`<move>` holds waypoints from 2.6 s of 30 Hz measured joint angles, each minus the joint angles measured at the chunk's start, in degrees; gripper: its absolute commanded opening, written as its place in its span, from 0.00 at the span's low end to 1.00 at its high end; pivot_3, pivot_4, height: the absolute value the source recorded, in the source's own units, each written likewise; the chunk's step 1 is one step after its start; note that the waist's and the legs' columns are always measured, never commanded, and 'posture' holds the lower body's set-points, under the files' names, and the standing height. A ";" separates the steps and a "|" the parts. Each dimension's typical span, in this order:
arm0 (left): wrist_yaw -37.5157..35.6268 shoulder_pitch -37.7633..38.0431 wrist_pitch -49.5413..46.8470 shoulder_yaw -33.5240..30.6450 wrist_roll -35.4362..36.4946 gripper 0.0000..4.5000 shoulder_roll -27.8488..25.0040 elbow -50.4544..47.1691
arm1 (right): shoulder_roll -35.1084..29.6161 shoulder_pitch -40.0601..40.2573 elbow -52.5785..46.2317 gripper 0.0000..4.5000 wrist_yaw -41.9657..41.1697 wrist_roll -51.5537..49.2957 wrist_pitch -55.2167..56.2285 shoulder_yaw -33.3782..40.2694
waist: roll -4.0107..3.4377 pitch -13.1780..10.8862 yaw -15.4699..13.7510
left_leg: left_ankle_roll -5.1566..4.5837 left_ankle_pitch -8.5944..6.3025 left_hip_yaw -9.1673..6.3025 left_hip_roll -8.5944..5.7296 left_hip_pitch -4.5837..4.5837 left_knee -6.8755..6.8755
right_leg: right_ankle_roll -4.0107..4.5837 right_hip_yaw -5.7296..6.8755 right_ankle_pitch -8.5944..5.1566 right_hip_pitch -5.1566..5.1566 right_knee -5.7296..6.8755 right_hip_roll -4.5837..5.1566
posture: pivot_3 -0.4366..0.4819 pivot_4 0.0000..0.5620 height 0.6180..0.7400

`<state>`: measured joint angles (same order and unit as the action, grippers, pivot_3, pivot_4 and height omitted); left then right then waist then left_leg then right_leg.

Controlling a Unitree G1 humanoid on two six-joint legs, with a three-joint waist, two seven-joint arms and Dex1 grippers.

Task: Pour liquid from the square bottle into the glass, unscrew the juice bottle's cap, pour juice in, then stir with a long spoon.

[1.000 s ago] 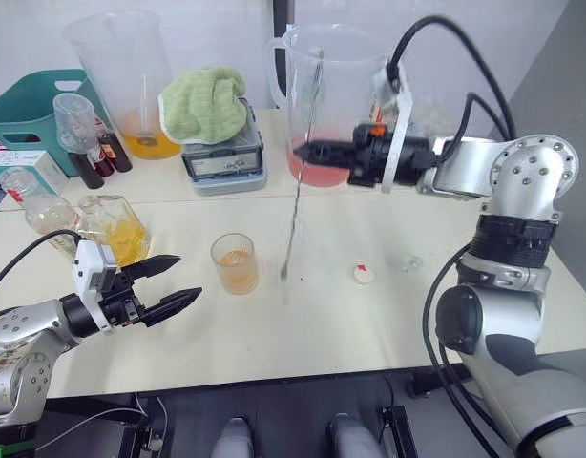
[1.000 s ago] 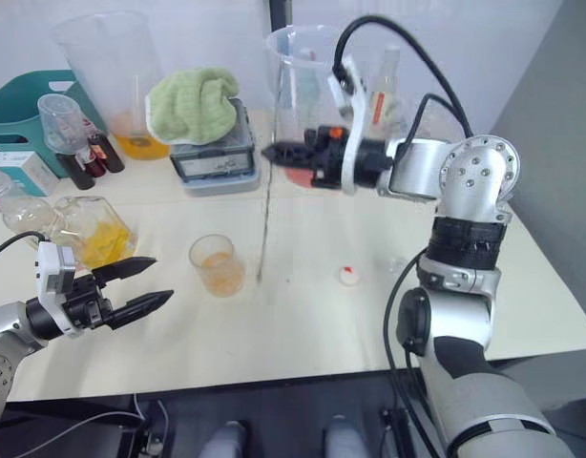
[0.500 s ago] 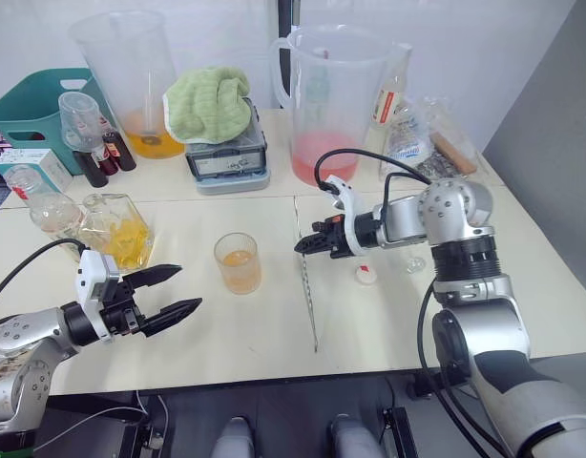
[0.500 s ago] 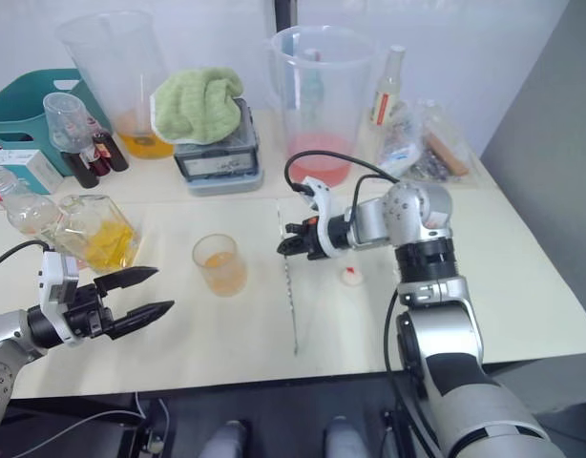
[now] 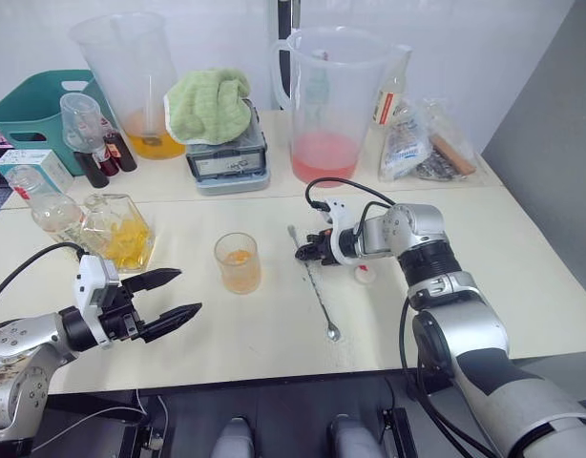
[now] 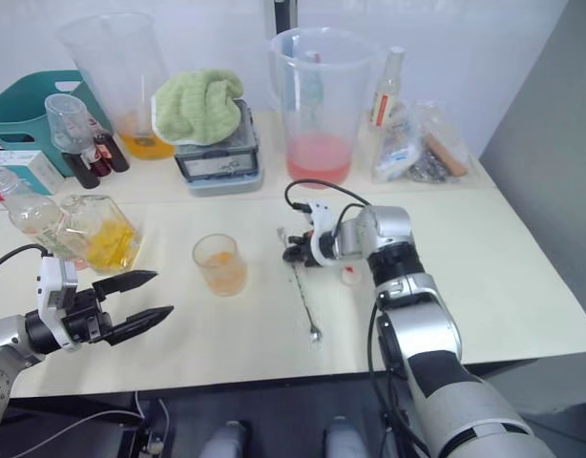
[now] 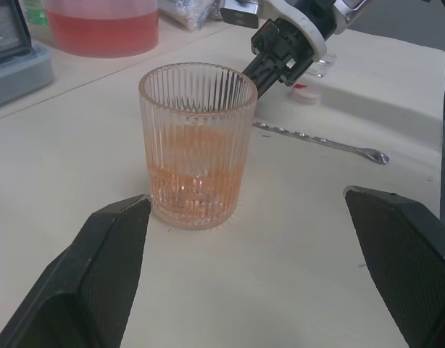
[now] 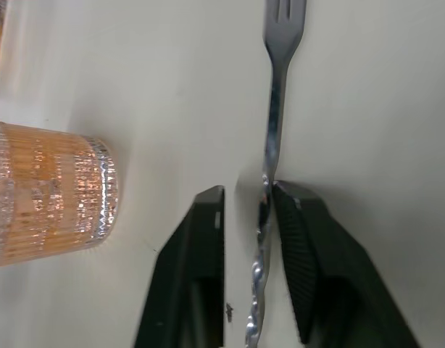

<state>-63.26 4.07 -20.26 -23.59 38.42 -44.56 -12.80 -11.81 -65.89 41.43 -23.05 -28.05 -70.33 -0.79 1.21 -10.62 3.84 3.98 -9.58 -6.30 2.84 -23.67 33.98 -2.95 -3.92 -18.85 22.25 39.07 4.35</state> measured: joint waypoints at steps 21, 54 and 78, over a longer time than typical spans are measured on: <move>-0.70 8.47 -0.28 -14.67 0.59 1.00 -2.32 10.64 | -22.37 49.12 -65.75 0.99 -15.68 -10.52 13.43 23.93 | -0.01 -0.03 -1.68 | -0.03 -0.03 0.02 -0.03 -0.11 0.00 | -0.01 0.01 -0.01 0.00 -0.22 0.05 | 0.48 0.27 1.00; 1.87 11.84 10.08 -14.98 -7.88 1.00 -1.36 18.37 | -30.65 66.81 -47.65 0.99 -31.28 -1.49 42.13 25.85 | 0.04 -0.02 -1.31 | -0.01 -0.01 0.06 -0.02 0.08 0.00 | -0.01 -0.02 0.00 -0.17 -0.16 0.04 | 0.48 0.27 1.00; 1.76 10.63 10.14 -14.08 -8.95 1.00 -1.36 18.67 | -31.72 66.77 -49.85 0.99 -26.55 -2.39 38.36 23.93 | -0.24 -0.05 -1.33 | -0.02 0.16 -2.10 -1.41 0.39 -0.05 | -0.23 2.25 -0.68 -1.98 -0.44 1.33 | 0.48 0.27 1.00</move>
<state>-61.50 14.71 -10.12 -37.67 29.48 -45.92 5.87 -43.52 0.88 -8.42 -49.60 -30.44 -31.97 23.14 0.97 -10.66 2.51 3.95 -9.41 -8.40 1.43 -23.28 33.93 -3.18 -1.67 -19.53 20.27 38.63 5.68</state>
